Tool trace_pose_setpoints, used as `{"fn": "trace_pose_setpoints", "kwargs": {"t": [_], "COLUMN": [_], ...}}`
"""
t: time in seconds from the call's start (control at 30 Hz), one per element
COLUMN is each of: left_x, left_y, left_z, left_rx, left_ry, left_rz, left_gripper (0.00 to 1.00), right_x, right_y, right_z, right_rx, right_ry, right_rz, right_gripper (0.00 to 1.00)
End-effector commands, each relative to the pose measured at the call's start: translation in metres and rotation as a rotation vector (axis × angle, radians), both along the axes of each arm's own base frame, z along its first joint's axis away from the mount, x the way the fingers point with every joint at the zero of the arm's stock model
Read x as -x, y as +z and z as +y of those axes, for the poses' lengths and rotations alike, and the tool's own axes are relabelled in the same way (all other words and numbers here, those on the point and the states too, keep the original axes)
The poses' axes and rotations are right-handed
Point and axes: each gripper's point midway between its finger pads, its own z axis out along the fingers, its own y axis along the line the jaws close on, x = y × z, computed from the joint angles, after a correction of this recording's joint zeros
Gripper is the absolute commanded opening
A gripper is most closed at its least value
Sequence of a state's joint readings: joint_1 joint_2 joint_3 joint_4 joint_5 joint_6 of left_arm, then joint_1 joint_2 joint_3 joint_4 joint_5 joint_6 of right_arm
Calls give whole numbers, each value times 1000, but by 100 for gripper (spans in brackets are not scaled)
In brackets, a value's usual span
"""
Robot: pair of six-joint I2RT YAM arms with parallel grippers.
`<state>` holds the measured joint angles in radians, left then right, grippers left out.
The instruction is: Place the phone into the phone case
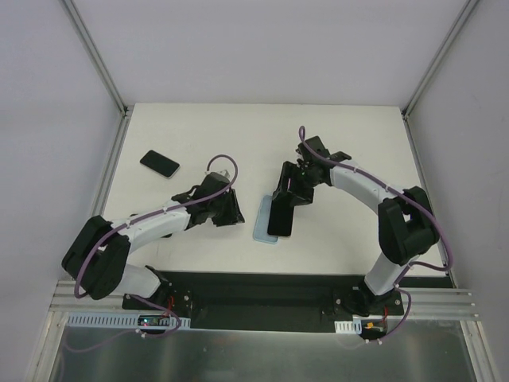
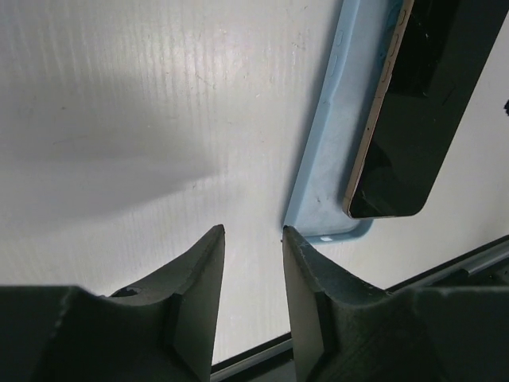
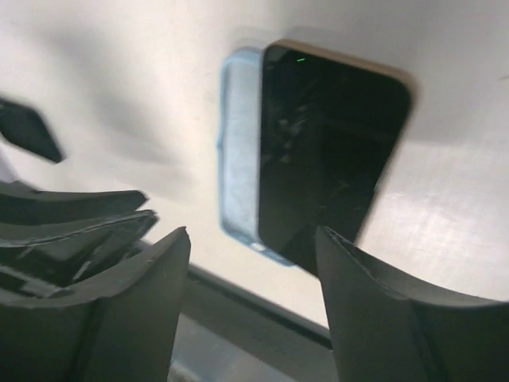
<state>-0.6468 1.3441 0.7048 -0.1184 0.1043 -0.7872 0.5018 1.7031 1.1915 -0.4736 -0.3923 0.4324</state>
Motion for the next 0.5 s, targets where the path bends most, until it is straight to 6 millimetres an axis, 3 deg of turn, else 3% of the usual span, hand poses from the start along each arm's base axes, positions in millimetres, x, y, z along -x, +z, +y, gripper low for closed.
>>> {"fn": "trace_pose_setpoints", "kwargs": {"t": [0.0,0.1,0.27,0.47], "left_x": [-16,-20,-17,-10], "left_y": [12,1,-12,-24], "left_z": [-16,-15,-29,-39], "left_rx": [17,0,58,117], "left_ry": [-66,-56,-81,-101], "left_rz": [-31,0,63,107], "left_gripper": [33,27,13,12], "right_x": [-7,2,8,7], "right_y": [3,-7,-27,-45], "right_z": [-51,-62,-62,-48], "right_rx": [294,347,348,308], "right_ry": [30,50,60,120], "right_rz": [-114,-98,-68,-58], "right_gripper": [69,70,64,62]}}
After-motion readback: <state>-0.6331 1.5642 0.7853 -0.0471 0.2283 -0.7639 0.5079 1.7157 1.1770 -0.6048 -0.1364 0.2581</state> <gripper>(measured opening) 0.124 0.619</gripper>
